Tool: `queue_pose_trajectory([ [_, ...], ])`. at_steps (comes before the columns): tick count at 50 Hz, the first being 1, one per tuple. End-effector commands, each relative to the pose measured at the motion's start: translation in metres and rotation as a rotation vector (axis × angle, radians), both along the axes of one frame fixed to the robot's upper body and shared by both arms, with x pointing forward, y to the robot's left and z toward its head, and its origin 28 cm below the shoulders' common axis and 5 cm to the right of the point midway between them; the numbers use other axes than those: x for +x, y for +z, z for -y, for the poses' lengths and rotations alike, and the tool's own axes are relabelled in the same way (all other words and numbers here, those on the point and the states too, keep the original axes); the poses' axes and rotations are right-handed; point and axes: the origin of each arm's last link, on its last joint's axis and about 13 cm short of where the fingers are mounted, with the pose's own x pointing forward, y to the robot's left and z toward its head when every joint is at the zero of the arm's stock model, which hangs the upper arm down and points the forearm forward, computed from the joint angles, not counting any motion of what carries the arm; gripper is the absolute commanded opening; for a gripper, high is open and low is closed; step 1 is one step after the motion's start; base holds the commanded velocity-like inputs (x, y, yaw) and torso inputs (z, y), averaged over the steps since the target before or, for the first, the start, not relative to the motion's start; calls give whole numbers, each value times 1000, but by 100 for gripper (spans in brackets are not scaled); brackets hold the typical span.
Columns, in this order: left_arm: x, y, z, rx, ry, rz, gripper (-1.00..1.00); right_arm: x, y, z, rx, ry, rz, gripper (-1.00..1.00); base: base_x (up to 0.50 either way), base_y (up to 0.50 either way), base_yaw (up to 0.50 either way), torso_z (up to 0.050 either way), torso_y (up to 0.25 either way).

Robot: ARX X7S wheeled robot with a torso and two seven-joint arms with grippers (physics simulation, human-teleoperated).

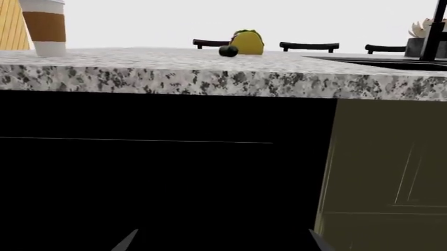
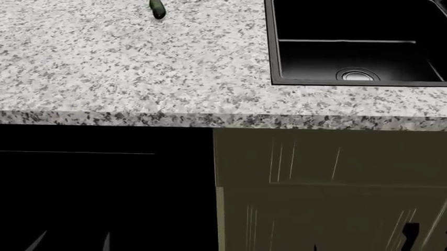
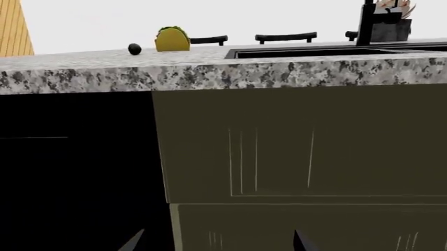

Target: Open the dishwasher door

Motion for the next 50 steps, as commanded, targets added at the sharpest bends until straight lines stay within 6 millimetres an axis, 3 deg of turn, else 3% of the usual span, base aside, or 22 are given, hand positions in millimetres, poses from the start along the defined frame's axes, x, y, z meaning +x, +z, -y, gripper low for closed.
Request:
queue_pose_trajectory([
  [1,-1,0,1,9,-6,-9,100,-1,0,-1,6,7,-2,100,0,0,0,-50,0],
  [37,-3,5,-1,17,0,23,100,-2,2,0,16,-1,5,100,0,0,0,-50,0],
  [50,-3,5,-1,30,-6,18,100,-3,2,0,5,6,3,100,157,0,0,0,0],
])
